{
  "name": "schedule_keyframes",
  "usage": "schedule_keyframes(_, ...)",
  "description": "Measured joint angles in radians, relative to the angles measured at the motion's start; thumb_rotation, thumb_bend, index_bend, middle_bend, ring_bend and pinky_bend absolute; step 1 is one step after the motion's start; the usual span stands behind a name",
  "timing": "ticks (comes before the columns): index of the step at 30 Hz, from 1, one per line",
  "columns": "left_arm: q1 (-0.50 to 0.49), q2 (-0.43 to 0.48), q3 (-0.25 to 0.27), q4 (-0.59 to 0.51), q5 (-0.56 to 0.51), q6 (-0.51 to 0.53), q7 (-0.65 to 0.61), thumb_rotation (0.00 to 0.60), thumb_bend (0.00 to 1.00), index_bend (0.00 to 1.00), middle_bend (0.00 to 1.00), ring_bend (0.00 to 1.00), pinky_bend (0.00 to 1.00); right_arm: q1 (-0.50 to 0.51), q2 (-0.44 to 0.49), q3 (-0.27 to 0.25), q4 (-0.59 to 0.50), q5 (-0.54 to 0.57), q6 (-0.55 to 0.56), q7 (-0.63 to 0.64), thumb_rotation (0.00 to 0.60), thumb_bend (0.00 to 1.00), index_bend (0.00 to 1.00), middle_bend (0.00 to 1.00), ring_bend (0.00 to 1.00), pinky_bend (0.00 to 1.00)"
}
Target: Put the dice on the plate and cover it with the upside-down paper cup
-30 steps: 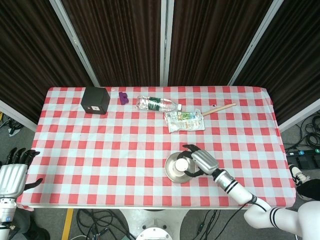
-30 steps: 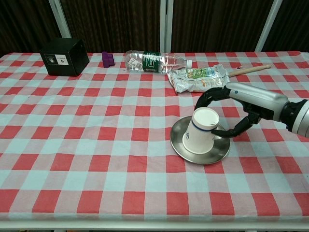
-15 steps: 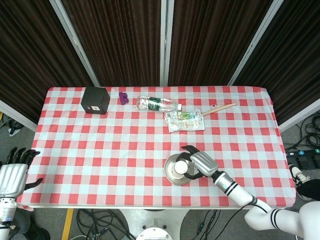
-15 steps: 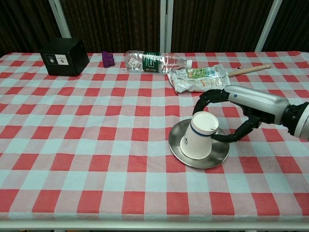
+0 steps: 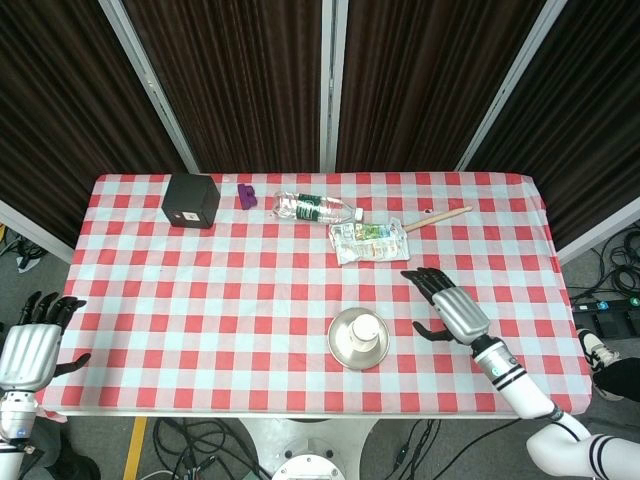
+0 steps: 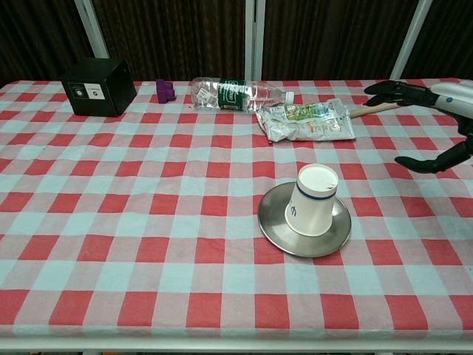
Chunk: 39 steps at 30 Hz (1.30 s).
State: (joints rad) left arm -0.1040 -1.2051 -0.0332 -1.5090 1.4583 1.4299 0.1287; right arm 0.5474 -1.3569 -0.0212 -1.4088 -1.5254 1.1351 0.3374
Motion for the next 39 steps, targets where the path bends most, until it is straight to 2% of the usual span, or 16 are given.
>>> schedule_keyframes(5,-0.006,-0.001,-0.002,-0.003,0.006,-0.001,0.005,0.6,0.0,0.23,0.19,0.11,0.07,0.0,0.011,-0.011,-0.02,-0.005,-0.038,0.058,0.6,0.24,0.03,0.12,0.0,0.0)
schedule_keyframes(9,-0.002,0.004,0.0,-0.009,0.001,0.001,0.009,0.6,0.0,0.23,0.19,0.11,0.07,0.028,-0.02,-0.018,-0.019,-0.03,-0.096,0.077,0.6,0.13,0.07,0.13,0.0,0.0)
schedule_keyframes(14,0.005,0.007,0.004,-0.015,0.002,0.01,0.01,0.6,0.0,0.23,0.19,0.11,0.07,0.075,-0.078,-0.011,-0.002,-0.039,-0.166,0.087,0.6,0.09,0.15,0.14,0.0,0.0)
schedule_keyframes(16,0.008,0.009,0.004,-0.015,-0.001,0.011,0.01,0.6,0.0,0.23,0.19,0.11,0.07,0.087,-0.105,-0.001,0.013,-0.036,-0.179,0.081,0.6,0.09,0.23,0.16,0.0,0.0)
schedule_keyframes(19,0.008,0.009,0.005,-0.014,-0.001,0.011,0.007,0.6,0.0,0.23,0.19,0.11,0.07,0.096,-0.137,0.016,0.031,-0.013,-0.195,0.063,0.6,0.13,0.42,0.21,0.0,0.0)
schedule_keyframes(22,0.008,0.008,0.006,-0.012,-0.001,0.011,0.005,0.6,0.0,0.23,0.19,0.11,0.07,0.099,-0.165,0.034,0.044,0.015,-0.204,0.044,0.6,0.22,0.56,0.26,0.01,0.0)
schedule_keyframes(24,0.009,0.008,0.006,-0.01,-0.001,0.012,0.003,0.6,0.0,0.23,0.19,0.11,0.07,0.096,-0.174,0.043,0.043,0.02,-0.191,0.046,0.6,0.28,0.62,0.29,0.02,0.0)
schedule_keyframes(33,0.005,0.005,0.004,-0.005,0.004,0.011,-0.002,0.6,0.0,0.23,0.19,0.11,0.07,0.048,-0.135,0.064,0.029,-0.028,-0.022,0.138,0.6,0.29,0.64,0.31,0.02,0.0)
schedule_keyframes(36,0.003,0.004,0.005,-0.003,0.005,0.007,-0.004,0.6,0.0,0.23,0.19,0.11,0.07,0.025,-0.112,0.079,0.051,0.0,0.001,0.129,0.6,0.29,0.63,0.29,0.02,0.0)
schedule_keyframes(39,0.002,0.001,0.005,-0.003,0.008,0.007,-0.004,0.6,0.0,0.23,0.19,0.11,0.07,0.016,-0.111,0.095,0.091,0.065,-0.024,0.103,0.6,0.29,0.61,0.28,0.02,0.0)
